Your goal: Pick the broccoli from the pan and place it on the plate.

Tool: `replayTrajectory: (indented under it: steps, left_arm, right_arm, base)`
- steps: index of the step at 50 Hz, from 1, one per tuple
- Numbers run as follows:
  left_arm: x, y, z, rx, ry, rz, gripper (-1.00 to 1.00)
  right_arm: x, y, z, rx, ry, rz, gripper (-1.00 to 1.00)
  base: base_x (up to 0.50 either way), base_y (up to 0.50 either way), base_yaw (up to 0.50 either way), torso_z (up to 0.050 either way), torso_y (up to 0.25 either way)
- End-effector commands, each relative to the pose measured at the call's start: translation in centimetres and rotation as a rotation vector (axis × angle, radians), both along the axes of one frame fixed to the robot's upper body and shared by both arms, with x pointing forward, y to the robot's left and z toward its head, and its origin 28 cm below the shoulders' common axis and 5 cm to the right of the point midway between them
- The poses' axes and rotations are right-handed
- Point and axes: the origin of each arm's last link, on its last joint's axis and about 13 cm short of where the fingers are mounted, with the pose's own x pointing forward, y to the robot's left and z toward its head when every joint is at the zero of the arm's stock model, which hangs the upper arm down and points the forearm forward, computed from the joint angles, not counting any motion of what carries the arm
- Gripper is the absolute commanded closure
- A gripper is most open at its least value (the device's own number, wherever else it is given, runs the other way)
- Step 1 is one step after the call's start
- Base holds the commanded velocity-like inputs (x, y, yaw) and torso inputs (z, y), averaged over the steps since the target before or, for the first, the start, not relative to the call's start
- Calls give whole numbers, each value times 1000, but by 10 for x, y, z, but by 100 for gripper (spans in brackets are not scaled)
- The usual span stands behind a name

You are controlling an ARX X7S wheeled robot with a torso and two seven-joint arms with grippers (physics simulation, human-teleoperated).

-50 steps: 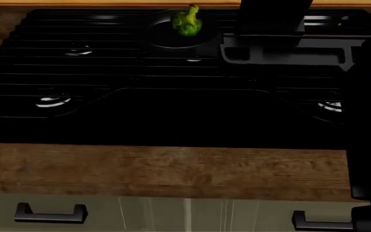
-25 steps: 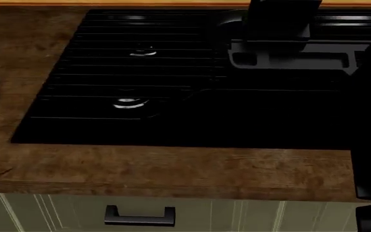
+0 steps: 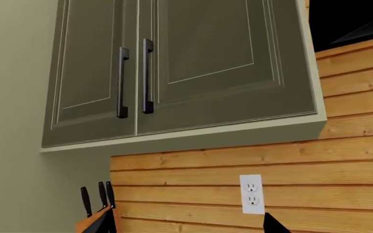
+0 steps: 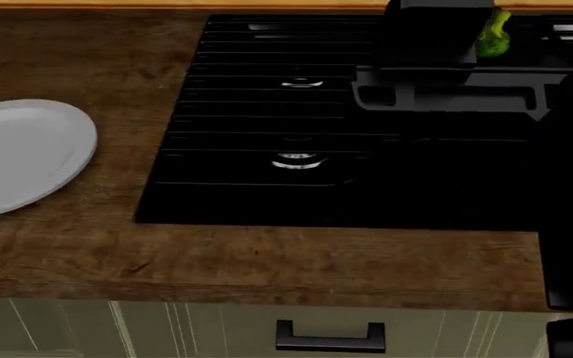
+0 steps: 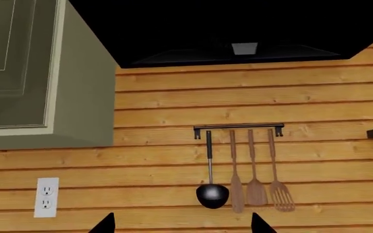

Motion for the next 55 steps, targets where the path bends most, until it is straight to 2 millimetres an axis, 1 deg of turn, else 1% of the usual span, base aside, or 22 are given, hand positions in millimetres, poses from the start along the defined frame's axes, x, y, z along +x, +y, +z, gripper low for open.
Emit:
replayTrajectory:
  steps: [1,4,12,18,26,32,43,55]
  left_arm:
    - [1,0,0,-1,0,-3,-100]
    - [1,0,-1,-1,1,-3,-100]
    - [0,1,-2,-4,2,2,-100]
    - [1,1,-2,-4,4,2,-100]
    - [0,0,0,-1,-1,5,-100]
    - [0,0,0,0,1,5,-100]
    - [3,0,-1,0,5,5,-100]
    - [4,0,-2,1,10,3,-100]
  right_arm:
    - [-4,2,3,17,3,-12,-100]
    - [-7,5,3,15,7,-15,-100]
    - [-4,4,3,21,30,8,-100]
    - [-4,5,4,24,33,9,-100]
    - [1,-1,1,24,33,14,-100]
    - [-3,3,2,20,35,18,-100]
    - [4,-1,-2,26,44,25,-100]
    - [5,0,-4,26,46,27,-100]
  base:
    - [0,0,0,0,0]
    - [0,0,0,0,0]
    - [0,0,0,0,0]
    - [250,-39,0,0,0]
    - [255,-40,0,0,0]
    - [258,-43,0,0,0]
    - [258,-41,0,0,0]
    - [256,-40,0,0,0]
